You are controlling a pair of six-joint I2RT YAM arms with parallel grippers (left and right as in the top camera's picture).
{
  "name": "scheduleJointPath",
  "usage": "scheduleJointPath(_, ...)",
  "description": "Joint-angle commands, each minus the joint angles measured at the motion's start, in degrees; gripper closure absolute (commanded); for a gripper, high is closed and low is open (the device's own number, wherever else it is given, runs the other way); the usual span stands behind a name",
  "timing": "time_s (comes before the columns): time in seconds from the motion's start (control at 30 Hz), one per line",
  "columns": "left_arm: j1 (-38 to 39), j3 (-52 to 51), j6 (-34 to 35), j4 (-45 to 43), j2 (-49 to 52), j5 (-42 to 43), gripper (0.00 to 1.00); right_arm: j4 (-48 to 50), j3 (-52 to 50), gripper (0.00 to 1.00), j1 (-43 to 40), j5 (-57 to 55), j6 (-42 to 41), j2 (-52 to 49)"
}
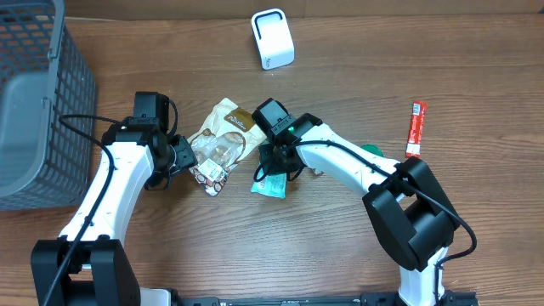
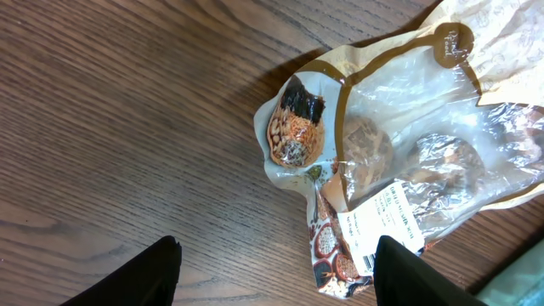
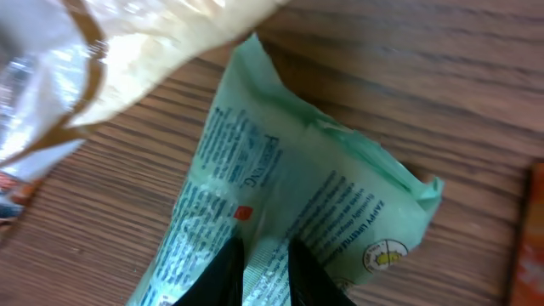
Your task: Scan the item barcode
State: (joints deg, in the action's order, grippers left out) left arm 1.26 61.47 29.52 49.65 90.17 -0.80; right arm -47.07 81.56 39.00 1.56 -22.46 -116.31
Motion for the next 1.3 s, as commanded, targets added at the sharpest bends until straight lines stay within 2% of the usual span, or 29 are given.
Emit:
scheduleJointPath(0.0, 0.0, -0.3, -1.3, -0.4, 0.5, 0.6, 0.36, -1.6, 0.4, 0.81, -0.1, -5.2, 0.0, 0.2)
scheduleJointPath(0.17, 0.0, -0.3, -1.2, -0.5, 0.5, 0.6, 0.35, -2.4, 3.8, 0.81, -0.1, -2.1, 0.8, 0.9)
scheduleJointPath(0.3, 0.1, -0.4, -0.9, -0.4, 0.5, 2.4, 0.34, -3.9, 11.0, 0.69, -0.1, 1.1, 3.5, 1.8)
scheduleJointPath(0.4, 0.5, -0.9, 1.4, -0.9, 0.5, 2.3, 0.33, -2.9, 15.0, 0.64, -0.1, 1.1, 4.6, 1.8)
scheduleJointPath(0.6, 0.5, -4.0, 4.9, -5.4, 0.5, 2.6, 0.13, 5.6, 14.3, 0.59, -0.2, -1.1, 5.0, 0.7)
scheduleJointPath(0.97, 0.5, -11.9, 5.5, -17.7, 0.5, 4.1, 0.16, 16.2, 14.1, 0.53, -0.2, -2.2, 10.8, -6.2)
scheduleJointPath(1.27, 0.5, -14.1, 6.6, -22.7, 0.5, 6.4, 0.18, 15.9, 14.0, 0.52, -0.2, -3.6, 10.3, -8.9)
